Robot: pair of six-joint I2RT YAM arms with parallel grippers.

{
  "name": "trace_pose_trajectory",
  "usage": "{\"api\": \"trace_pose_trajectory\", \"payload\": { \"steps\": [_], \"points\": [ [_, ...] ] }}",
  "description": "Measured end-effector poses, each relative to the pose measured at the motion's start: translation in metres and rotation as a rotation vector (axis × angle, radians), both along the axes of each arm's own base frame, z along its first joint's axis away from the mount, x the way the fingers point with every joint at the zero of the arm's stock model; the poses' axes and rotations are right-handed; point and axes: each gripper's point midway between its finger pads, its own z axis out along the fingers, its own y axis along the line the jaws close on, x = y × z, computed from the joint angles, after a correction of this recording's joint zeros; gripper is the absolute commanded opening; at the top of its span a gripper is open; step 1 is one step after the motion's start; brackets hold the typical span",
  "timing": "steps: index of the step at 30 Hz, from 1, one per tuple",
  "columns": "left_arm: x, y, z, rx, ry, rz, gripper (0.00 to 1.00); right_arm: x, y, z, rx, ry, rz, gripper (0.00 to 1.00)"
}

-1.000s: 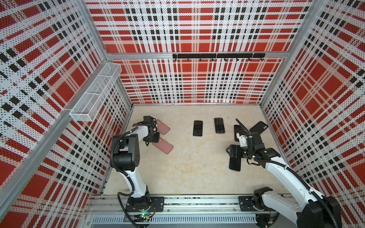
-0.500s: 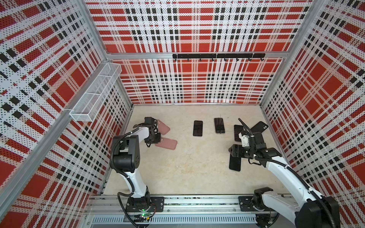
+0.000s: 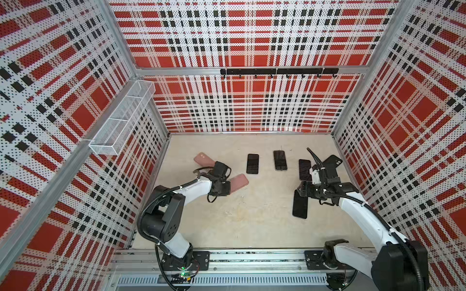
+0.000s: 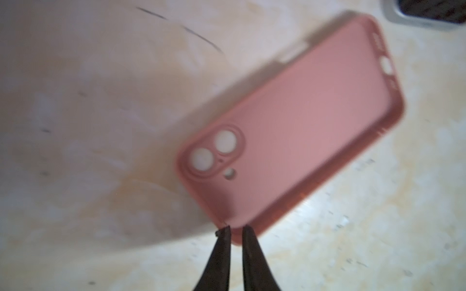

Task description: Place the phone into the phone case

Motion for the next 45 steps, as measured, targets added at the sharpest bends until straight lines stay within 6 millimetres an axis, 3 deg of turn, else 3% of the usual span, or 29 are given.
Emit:
{"api": "trace_pose_trajectory", "payload": {
  "steps": [6,10,15,19,23,27,35,45],
  "points": [
    [-0.024,-0.038,0.004,-0.046,-0.022,-0.049,0.13,0.013,-0.012,-0.004,-0.070,0.042,-0.044,0.73],
    [-0.026,-0.046,0.009,-0.063,-0.040,-0.063,0.18,0.019,-0.019,-0.003,-0.107,0.053,-0.064,0.73],
    [-0.019,-0.022,0.027,-0.092,-0.097,0.027,0.45,0.015,-0.022,-0.005,-0.116,0.069,-0.085,0.73],
    [0.003,0.012,0.039,-0.099,-0.165,0.167,0.50,0.012,-0.023,-0.007,-0.115,0.086,-0.092,0.74],
    [0.017,0.032,0.025,-0.070,-0.163,0.251,0.50,0.008,-0.023,-0.008,-0.112,0.102,-0.098,0.74],
    [0.019,0.034,0.007,-0.040,-0.134,0.267,0.48,0.007,-0.023,-0.007,-0.111,0.102,-0.100,0.75],
    [0.020,0.035,-0.013,0.000,-0.111,0.269,0.33,0.005,-0.024,-0.001,-0.112,0.083,-0.103,0.75],
    [0.027,0.031,-0.016,0.045,-0.126,0.229,0.18,-0.005,-0.023,-0.007,-0.105,0.108,-0.099,0.76]
  ]
}}
